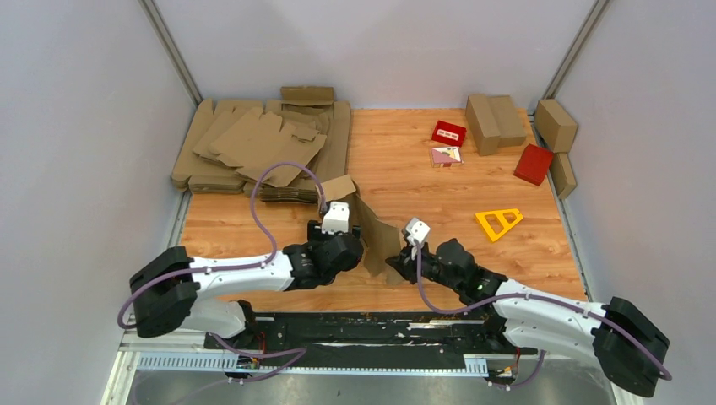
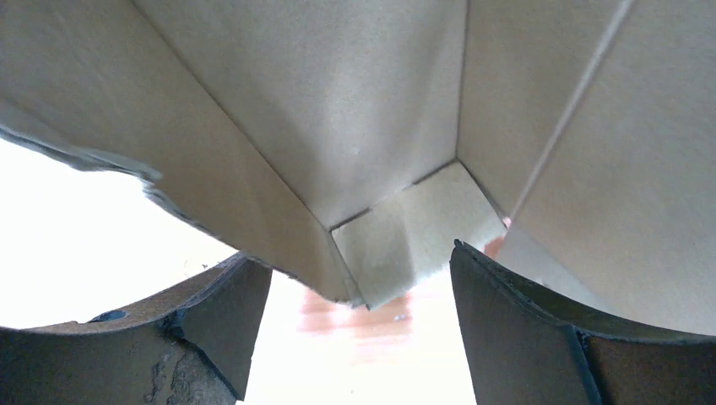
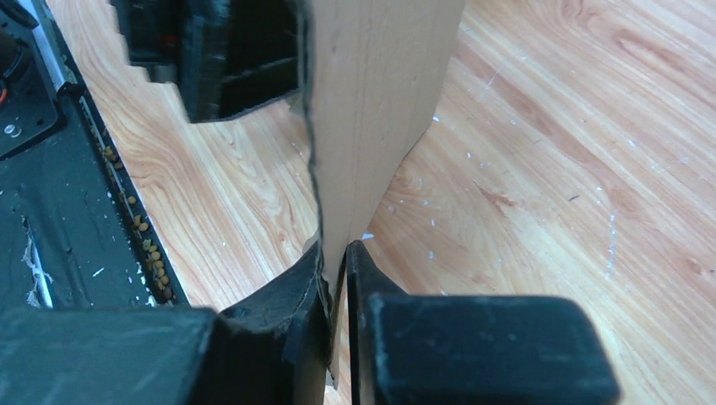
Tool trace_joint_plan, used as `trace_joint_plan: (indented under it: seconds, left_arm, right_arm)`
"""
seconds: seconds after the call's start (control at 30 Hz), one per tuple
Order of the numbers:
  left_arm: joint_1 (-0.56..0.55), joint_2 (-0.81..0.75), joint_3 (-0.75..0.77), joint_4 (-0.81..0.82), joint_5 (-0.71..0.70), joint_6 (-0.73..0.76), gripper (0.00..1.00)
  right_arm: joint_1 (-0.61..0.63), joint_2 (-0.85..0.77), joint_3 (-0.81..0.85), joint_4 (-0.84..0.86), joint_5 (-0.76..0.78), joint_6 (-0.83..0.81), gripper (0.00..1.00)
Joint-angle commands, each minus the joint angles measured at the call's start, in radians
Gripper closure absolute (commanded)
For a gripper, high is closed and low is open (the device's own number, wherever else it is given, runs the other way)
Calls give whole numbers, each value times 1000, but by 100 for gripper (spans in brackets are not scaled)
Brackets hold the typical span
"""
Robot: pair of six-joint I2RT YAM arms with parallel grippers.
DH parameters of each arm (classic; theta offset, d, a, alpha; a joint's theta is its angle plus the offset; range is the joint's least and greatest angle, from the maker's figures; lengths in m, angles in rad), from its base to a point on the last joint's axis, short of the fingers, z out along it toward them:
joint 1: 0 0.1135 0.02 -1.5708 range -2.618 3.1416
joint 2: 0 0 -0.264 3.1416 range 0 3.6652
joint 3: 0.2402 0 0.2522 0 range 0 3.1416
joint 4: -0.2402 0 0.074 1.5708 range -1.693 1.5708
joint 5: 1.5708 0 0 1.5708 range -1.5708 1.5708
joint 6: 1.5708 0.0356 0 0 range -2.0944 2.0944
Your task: Fold the paper box
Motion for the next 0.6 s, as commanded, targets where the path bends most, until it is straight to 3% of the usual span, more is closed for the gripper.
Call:
trace_joint_plan:
  seconds: [0.0,0.2,0.33,0.57]
  left_arm:
    - [-5,-127,29,-128,111,69,15]
    - [8,-350,14,-250,200,142,16]
    - [99,-468,14,-255,308,241,16]
    - [164,-568,56,-245,329,373,5]
  right_arm:
    - [4,-50,30,-58,68,-4,89]
    - [3,-89,60,-131,130,-8,95]
    - [1,-115,101,-205,154,-6,100]
    - [-2,-171,195,-409,180,-39,100]
